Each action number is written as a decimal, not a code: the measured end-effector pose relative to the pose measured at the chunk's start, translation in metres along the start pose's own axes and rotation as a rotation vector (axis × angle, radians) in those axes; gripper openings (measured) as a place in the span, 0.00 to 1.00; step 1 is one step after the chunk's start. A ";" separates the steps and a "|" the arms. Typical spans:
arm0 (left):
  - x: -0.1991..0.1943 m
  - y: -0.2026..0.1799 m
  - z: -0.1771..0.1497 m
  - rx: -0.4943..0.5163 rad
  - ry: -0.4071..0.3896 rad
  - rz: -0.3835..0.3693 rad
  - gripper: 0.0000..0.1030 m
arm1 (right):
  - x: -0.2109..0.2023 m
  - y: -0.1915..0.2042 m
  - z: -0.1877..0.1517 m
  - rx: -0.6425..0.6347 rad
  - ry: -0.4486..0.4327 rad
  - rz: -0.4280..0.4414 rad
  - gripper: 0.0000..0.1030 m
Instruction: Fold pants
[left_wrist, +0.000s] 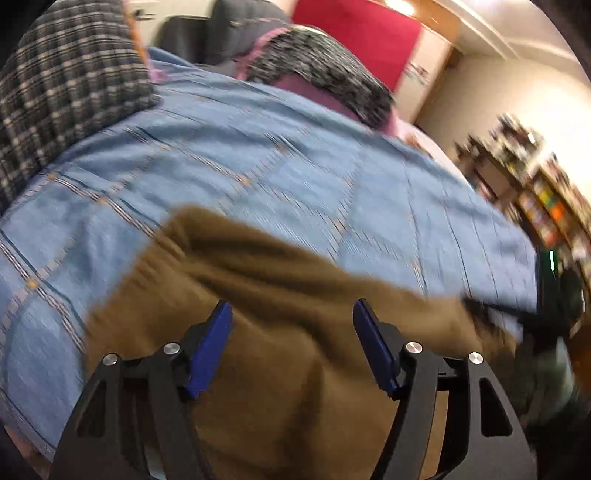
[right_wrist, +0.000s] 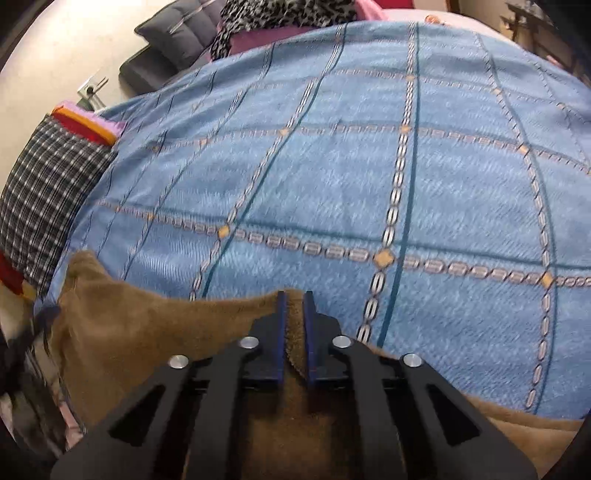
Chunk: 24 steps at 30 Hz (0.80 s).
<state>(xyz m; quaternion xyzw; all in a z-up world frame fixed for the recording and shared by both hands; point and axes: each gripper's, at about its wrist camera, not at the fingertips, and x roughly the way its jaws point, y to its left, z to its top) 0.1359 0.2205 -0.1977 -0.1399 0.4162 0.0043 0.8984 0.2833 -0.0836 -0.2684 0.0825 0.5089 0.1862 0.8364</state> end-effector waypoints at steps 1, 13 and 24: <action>0.006 -0.008 -0.013 0.045 0.027 0.015 0.66 | 0.000 0.002 0.003 -0.011 -0.014 -0.036 0.03; 0.008 -0.013 -0.028 0.154 0.037 0.104 0.67 | -0.066 -0.016 -0.023 0.010 -0.192 -0.038 0.40; -0.014 -0.104 -0.065 0.321 0.074 -0.129 0.68 | -0.100 0.004 -0.135 -0.122 -0.086 -0.021 0.48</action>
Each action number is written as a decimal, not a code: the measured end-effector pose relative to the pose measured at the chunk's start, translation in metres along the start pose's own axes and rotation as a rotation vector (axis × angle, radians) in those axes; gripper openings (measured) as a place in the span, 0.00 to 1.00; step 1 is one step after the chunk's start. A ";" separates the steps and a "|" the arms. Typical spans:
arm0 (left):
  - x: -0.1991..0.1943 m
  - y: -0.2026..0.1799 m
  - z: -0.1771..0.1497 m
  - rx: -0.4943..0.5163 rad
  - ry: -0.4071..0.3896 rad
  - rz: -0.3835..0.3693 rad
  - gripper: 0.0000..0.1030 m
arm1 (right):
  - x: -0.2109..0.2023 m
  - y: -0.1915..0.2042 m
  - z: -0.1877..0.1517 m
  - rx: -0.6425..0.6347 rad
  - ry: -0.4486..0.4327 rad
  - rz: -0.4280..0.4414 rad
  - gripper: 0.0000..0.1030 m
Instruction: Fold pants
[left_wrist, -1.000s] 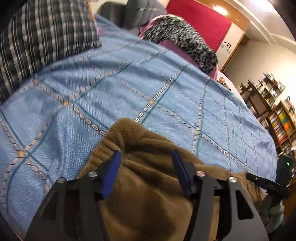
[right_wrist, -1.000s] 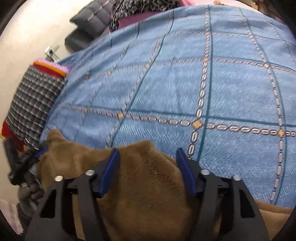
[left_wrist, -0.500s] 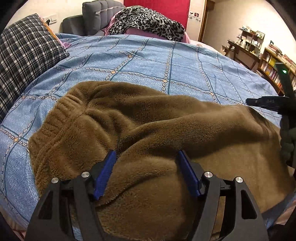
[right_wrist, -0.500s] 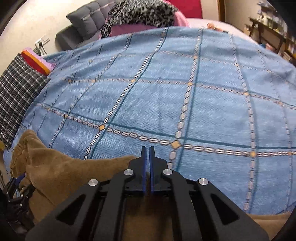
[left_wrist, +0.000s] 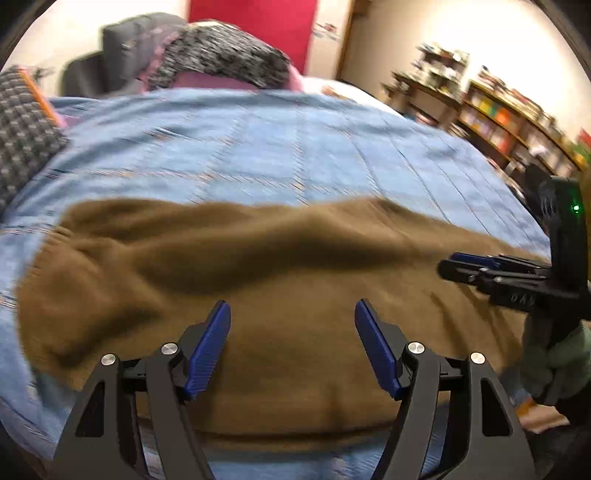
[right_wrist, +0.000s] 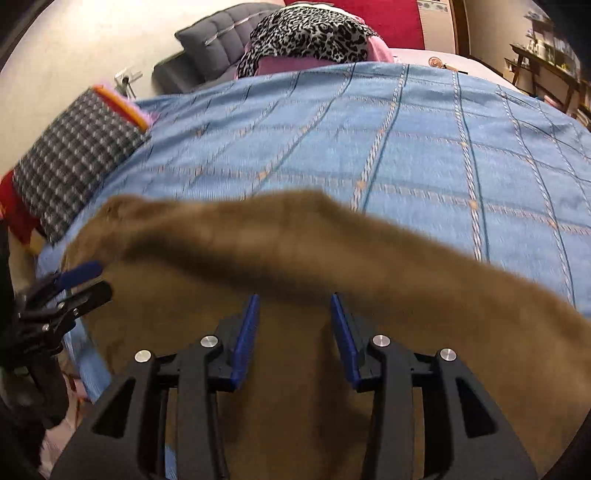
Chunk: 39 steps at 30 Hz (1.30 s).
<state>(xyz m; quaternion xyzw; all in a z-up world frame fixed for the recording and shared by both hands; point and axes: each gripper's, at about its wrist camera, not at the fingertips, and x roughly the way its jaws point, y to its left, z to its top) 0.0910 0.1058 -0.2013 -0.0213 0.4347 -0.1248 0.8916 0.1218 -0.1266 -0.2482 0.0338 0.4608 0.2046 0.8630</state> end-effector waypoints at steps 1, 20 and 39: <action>0.005 -0.007 -0.005 0.012 0.025 -0.009 0.68 | -0.002 -0.001 -0.008 -0.001 0.003 -0.012 0.51; 0.021 -0.088 -0.018 0.116 0.157 -0.047 0.71 | -0.142 -0.165 -0.080 0.337 -0.281 -0.195 0.51; 0.086 -0.231 0.034 0.210 0.188 -0.262 0.71 | -0.211 -0.354 -0.133 0.573 -0.293 -0.488 0.45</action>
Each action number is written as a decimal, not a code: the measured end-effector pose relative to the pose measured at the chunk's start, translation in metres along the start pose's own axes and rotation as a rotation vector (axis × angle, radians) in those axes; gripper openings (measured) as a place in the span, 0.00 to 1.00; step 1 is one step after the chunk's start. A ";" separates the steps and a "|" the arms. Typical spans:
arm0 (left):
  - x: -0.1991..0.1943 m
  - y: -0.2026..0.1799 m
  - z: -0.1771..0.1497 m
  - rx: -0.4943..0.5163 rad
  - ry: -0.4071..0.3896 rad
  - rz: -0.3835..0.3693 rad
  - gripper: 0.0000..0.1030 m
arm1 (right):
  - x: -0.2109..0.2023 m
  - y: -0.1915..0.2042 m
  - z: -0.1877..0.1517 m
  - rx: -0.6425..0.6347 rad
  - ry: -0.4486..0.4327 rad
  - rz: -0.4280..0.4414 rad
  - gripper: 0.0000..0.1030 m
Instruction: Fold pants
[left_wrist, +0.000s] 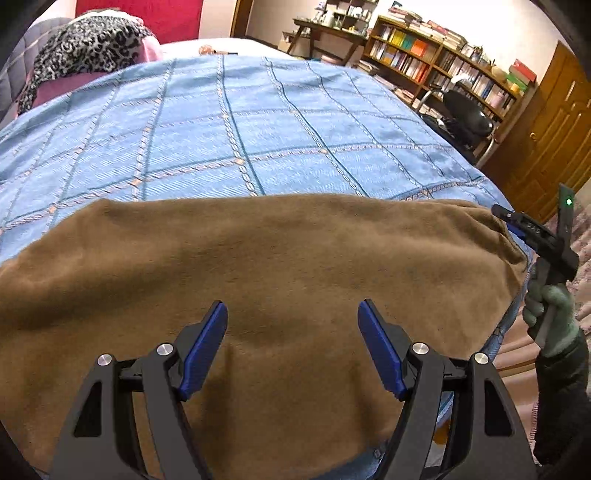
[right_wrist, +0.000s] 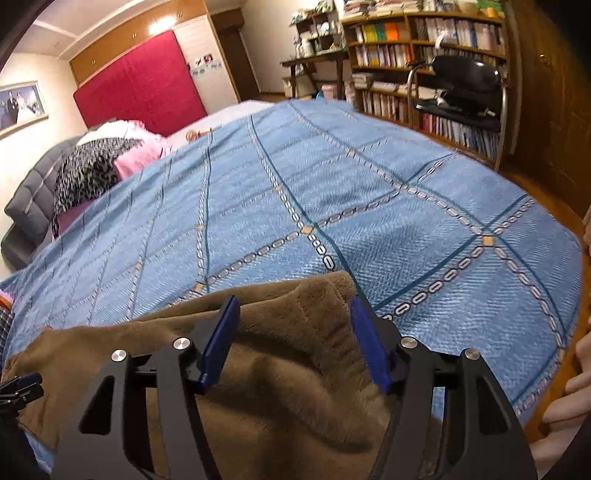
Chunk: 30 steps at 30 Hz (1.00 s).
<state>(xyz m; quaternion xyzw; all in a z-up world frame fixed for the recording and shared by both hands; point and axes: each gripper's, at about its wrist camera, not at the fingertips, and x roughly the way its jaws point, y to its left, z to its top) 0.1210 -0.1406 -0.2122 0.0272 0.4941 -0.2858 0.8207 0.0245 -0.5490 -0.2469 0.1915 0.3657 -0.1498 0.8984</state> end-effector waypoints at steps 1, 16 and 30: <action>0.006 -0.002 0.000 0.002 0.013 0.001 0.71 | 0.005 0.001 0.000 -0.008 0.018 -0.025 0.30; 0.031 -0.008 -0.014 0.024 0.035 0.034 0.77 | 0.028 -0.015 0.004 0.014 -0.010 -0.017 0.33; 0.021 -0.054 0.004 0.089 0.015 -0.056 0.81 | -0.078 -0.090 -0.043 0.321 -0.117 0.114 0.61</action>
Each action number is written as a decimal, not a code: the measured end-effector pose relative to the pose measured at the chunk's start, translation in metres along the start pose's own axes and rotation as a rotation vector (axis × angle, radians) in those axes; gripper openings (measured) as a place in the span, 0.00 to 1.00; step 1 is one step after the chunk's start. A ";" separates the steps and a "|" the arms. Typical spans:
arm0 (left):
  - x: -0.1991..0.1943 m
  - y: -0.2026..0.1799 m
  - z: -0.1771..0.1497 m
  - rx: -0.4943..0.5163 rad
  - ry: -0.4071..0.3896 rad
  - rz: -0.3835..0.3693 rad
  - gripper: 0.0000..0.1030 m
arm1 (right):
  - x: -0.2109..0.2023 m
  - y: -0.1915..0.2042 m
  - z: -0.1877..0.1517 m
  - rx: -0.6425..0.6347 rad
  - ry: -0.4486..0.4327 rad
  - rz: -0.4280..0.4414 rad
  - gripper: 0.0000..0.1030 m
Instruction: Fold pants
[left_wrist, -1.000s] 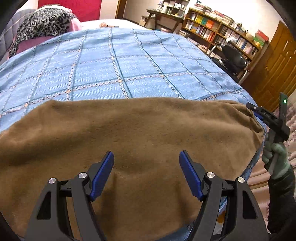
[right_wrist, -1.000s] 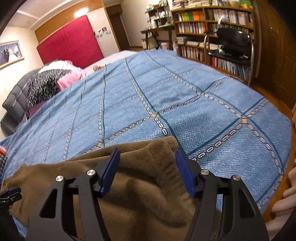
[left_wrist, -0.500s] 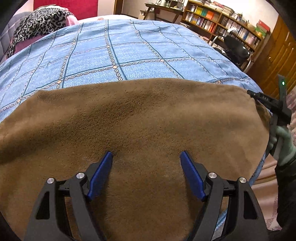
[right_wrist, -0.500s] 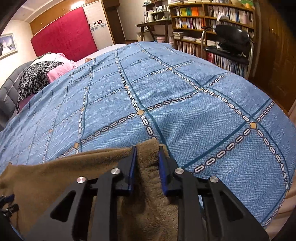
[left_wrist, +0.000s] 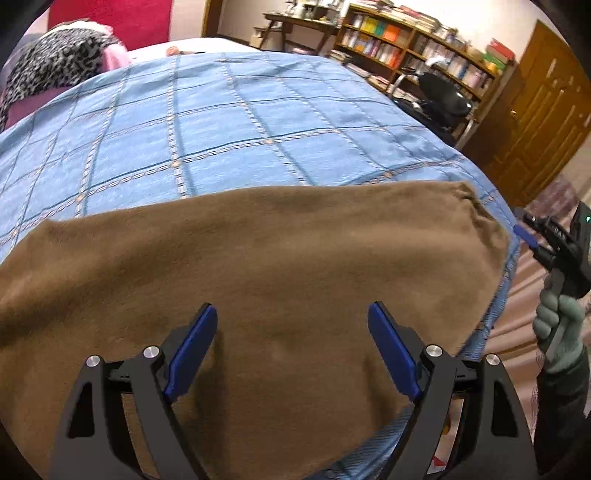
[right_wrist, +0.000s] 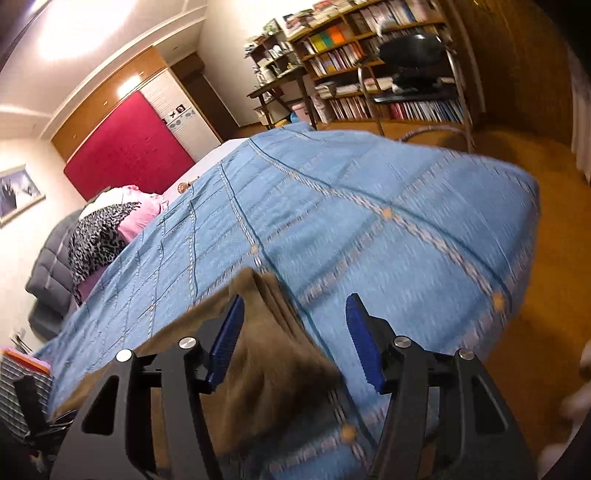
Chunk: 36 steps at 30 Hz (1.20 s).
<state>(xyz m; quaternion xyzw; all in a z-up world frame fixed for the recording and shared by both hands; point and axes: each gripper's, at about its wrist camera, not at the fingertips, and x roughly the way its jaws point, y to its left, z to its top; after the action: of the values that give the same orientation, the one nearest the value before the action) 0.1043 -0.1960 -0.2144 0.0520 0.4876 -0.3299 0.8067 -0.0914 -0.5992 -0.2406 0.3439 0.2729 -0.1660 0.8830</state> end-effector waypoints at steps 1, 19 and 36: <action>0.000 -0.004 0.001 0.007 0.001 -0.006 0.81 | -0.003 -0.004 -0.005 0.018 0.005 0.008 0.64; 0.009 -0.014 0.000 -0.017 0.016 -0.034 0.81 | 0.035 -0.008 -0.047 0.089 0.082 0.056 0.50; -0.012 0.008 0.003 -0.083 -0.026 -0.081 0.81 | -0.029 0.147 -0.041 -0.267 -0.035 0.113 0.30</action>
<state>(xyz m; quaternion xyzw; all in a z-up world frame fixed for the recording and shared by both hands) 0.1073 -0.1854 -0.2049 -0.0055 0.4921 -0.3424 0.8003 -0.0586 -0.4633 -0.1730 0.2354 0.2575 -0.0844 0.9334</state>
